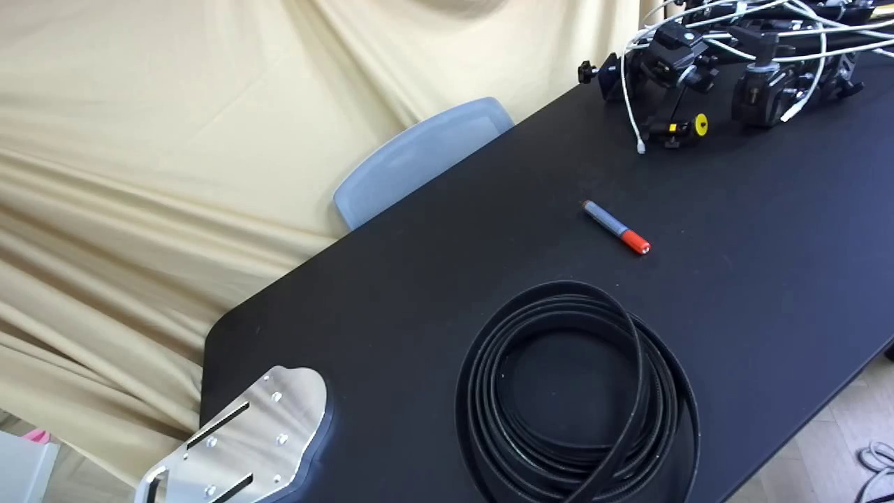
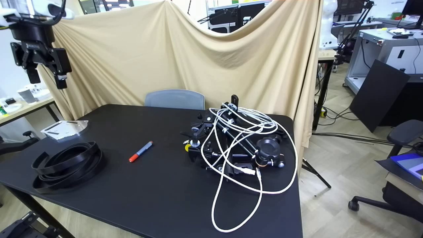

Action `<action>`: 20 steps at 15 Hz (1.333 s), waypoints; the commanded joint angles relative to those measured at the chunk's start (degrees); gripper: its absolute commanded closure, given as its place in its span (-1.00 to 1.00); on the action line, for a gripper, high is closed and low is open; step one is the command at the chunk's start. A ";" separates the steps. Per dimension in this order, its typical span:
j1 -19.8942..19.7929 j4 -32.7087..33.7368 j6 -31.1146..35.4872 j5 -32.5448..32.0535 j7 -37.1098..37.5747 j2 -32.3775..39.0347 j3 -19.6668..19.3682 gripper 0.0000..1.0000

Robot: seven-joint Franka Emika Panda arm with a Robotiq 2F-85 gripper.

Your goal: Move the marker to the left.

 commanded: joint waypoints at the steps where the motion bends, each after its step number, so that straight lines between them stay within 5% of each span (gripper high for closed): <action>1: -1.14 -0.42 2.35 -0.82 1.38 0.57 0.88 -1.00; 12: -4.90 -4.07 30.56 -13.18 14.09 14.94 1.57 -1.00; 20: -3.18 -2.73 39.81 -14.37 16.27 27.55 0.51 -1.00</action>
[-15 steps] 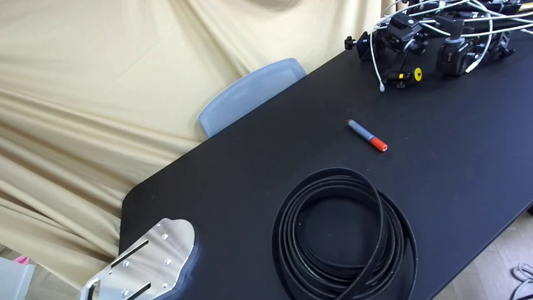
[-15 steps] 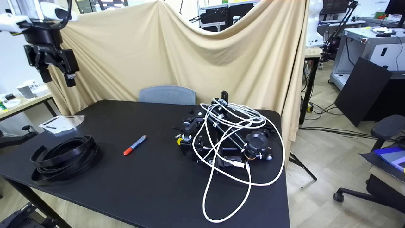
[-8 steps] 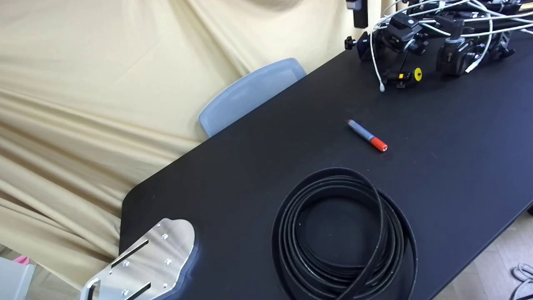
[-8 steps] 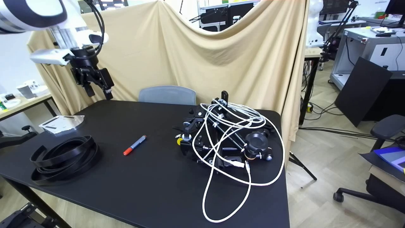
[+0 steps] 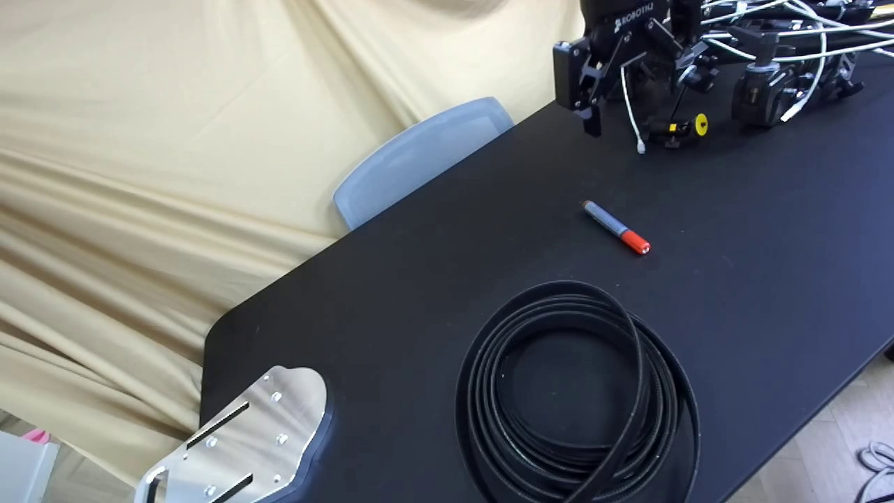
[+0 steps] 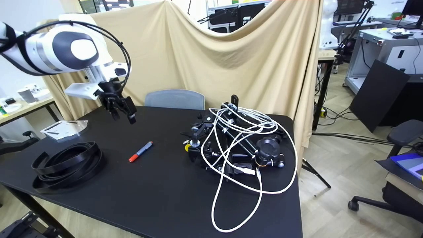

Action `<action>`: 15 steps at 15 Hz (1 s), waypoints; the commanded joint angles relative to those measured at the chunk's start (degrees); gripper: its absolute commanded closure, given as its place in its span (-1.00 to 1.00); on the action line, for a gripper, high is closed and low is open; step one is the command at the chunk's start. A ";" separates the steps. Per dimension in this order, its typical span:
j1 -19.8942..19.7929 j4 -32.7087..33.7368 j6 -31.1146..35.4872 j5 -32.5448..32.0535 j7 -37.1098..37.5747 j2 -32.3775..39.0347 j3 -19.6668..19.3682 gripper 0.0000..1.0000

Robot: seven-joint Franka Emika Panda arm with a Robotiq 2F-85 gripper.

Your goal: Move the marker to the left.

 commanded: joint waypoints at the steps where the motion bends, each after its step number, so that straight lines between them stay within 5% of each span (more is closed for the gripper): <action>1: 0.74 0.19 0.52 0.40 -0.16 1.25 -0.62 -1.00; 8: 0.69 1.49 2.58 2.13 -1.05 4.79 -0.70 -1.00; 15: 0.20 6.32 6.20 6.18 -3.59 15.89 -1.93 -1.00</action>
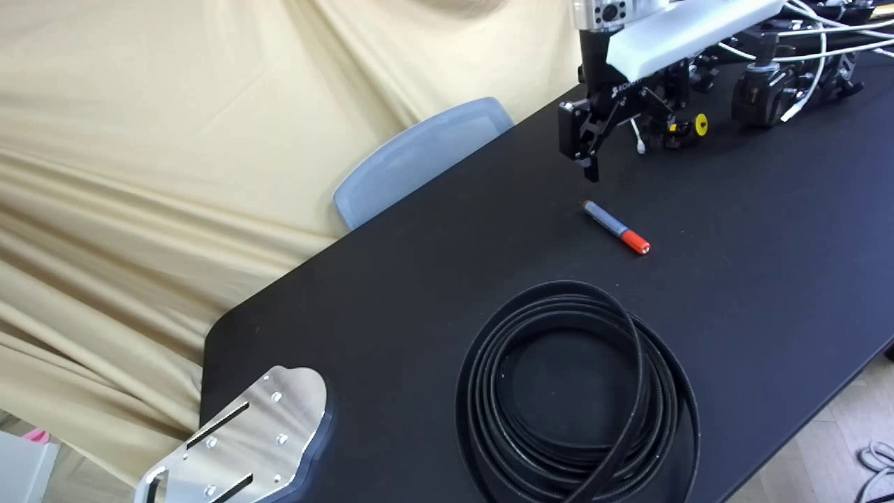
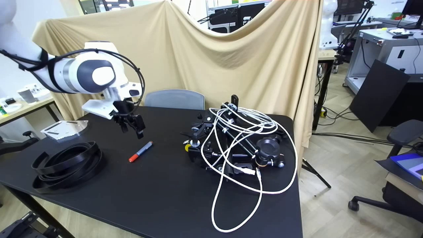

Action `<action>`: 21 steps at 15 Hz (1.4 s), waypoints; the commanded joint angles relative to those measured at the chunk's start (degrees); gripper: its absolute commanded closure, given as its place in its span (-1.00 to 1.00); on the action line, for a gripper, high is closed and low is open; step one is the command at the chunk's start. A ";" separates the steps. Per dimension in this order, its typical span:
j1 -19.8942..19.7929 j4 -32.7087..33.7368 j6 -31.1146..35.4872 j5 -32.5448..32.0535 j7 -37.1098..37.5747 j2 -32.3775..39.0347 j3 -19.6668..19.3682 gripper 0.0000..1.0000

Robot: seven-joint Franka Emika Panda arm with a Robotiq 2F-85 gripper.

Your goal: Move the marker to the left.

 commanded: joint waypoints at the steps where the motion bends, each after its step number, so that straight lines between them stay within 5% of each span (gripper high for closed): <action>1: 0.22 5.11 0.16 1.15 -0.79 7.01 -0.92 -1.00; 11: 2.99 12.91 1.91 0.47 1.01 16.87 -2.64 -1.00; 12: 3.12 13.29 1.90 0.45 0.96 17.28 -2.71 -0.54; 21: 3.41 14.96 1.52 0.55 0.76 19.03 -3.12 0.62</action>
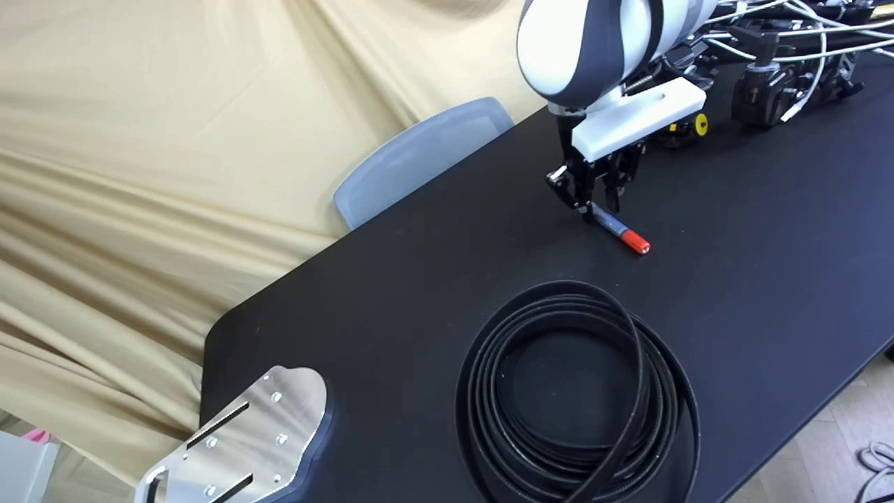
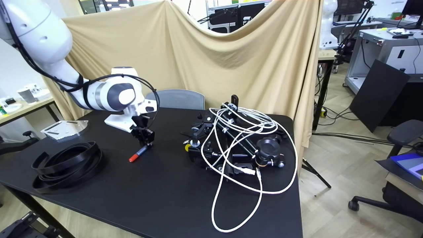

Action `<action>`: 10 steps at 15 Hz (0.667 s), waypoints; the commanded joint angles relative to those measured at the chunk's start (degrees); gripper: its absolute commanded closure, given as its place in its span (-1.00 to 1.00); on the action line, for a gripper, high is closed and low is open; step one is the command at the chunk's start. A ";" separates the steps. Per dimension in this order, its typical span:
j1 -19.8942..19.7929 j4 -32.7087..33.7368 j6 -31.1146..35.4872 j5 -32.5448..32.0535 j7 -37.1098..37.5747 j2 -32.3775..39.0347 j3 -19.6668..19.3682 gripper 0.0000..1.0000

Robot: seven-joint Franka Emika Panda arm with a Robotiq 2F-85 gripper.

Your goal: Move the marker to the left.

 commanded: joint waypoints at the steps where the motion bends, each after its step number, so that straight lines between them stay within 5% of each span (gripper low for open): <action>1: 0.53 1.75 -1.08 0.40 0.79 1.09 -0.67 0.78; 3: 0.46 1.92 -1.37 0.47 0.74 1.25 -0.67 0.98; 10: 0.92 1.45 -2.52 -0.09 0.92 -1.10 -0.87 0.89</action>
